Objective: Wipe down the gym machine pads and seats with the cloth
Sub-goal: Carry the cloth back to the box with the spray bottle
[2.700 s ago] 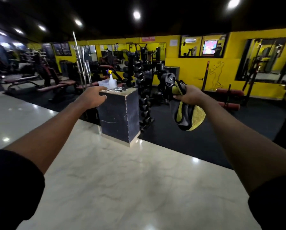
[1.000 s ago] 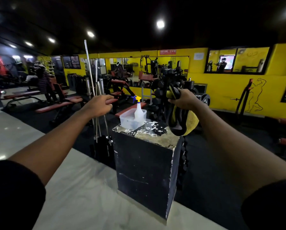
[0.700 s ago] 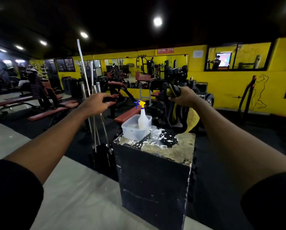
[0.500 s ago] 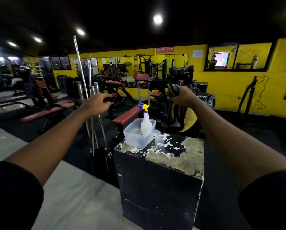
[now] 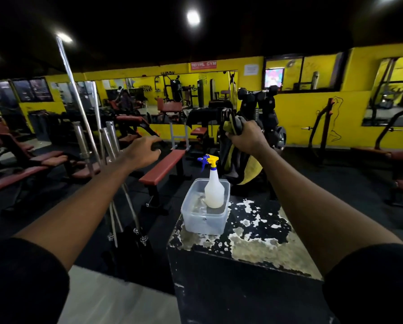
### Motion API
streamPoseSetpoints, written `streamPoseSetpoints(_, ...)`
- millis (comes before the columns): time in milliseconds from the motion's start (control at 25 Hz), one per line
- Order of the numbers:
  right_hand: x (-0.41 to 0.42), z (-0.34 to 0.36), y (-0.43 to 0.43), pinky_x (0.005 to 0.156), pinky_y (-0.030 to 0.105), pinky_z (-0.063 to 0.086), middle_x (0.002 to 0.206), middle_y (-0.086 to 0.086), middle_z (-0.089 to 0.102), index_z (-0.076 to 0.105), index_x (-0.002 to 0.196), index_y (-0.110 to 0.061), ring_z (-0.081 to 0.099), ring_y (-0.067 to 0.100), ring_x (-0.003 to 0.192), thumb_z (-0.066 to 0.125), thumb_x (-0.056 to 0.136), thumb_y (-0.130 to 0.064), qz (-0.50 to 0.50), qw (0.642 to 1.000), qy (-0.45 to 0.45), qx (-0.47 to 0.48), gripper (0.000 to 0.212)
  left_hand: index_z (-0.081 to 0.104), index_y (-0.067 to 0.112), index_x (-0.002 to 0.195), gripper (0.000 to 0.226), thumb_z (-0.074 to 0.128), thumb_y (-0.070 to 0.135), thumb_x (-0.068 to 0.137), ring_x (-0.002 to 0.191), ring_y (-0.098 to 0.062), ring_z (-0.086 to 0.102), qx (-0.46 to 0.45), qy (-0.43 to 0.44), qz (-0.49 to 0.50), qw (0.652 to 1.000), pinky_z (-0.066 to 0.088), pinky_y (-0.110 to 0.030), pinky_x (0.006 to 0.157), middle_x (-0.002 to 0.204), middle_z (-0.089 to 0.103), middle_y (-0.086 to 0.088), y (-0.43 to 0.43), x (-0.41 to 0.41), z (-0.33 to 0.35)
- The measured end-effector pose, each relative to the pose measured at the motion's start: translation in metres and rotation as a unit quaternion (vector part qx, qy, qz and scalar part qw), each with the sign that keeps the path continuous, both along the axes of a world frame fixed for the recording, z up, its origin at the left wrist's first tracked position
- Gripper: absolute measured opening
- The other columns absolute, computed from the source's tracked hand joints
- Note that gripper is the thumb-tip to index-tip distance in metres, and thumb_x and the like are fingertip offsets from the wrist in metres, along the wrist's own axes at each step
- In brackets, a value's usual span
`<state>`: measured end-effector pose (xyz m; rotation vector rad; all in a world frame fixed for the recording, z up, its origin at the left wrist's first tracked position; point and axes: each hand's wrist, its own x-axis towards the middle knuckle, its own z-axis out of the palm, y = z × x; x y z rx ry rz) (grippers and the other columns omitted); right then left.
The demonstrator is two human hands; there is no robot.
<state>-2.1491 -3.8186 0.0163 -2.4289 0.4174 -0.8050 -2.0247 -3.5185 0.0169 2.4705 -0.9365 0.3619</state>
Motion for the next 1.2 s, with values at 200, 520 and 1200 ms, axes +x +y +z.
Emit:
streamPoseSetpoints(200,0.075,-0.019,0.007,0.097,0.043,0.049,0.118,0.021,0.057,0.059,0.125,-0.011,0.056,0.041,0.112,0.070,0.084,-0.038,-0.027,1.000,0.011,0.005,0.050,0.055,0.014,0.139,0.049,0.059,0.011,0.091,0.120,-0.025,0.057,0.020,-0.001,-0.031,0.999,0.040,-0.024,0.085,0.136,0.059,-0.008,-0.024,0.080,-0.026)
streamPoseSetpoints(520,0.171,-0.103,0.013,0.101,0.050,0.047,0.133,0.022,0.047,0.049,0.140,-0.015,0.052,0.049,0.119,0.066,0.086,-0.050,-0.064,0.996,0.043,0.043,0.067,0.056,0.015,0.137,0.049,0.060,0.011,0.088,0.125,-0.027,0.055,0.022,0.059,-0.068,0.996,0.040,-0.026,0.099,0.138,0.057,-0.012,-0.060,0.197,-0.088)
streamPoseSetpoints(1200,0.218,-0.319,0.023,0.091,0.051,0.052,0.130,0.017,0.051,0.055,0.122,-0.025,0.057,0.044,0.105,0.040,0.073,-0.073,-0.150,0.938,0.312,0.024,0.070,0.048,0.022,0.144,0.051,0.057,0.023,0.094,0.141,-0.020,0.038,0.065,0.167,-0.191,0.965,0.033,-0.036,0.115,0.154,0.040,-0.003,-0.075,0.341,-0.196)
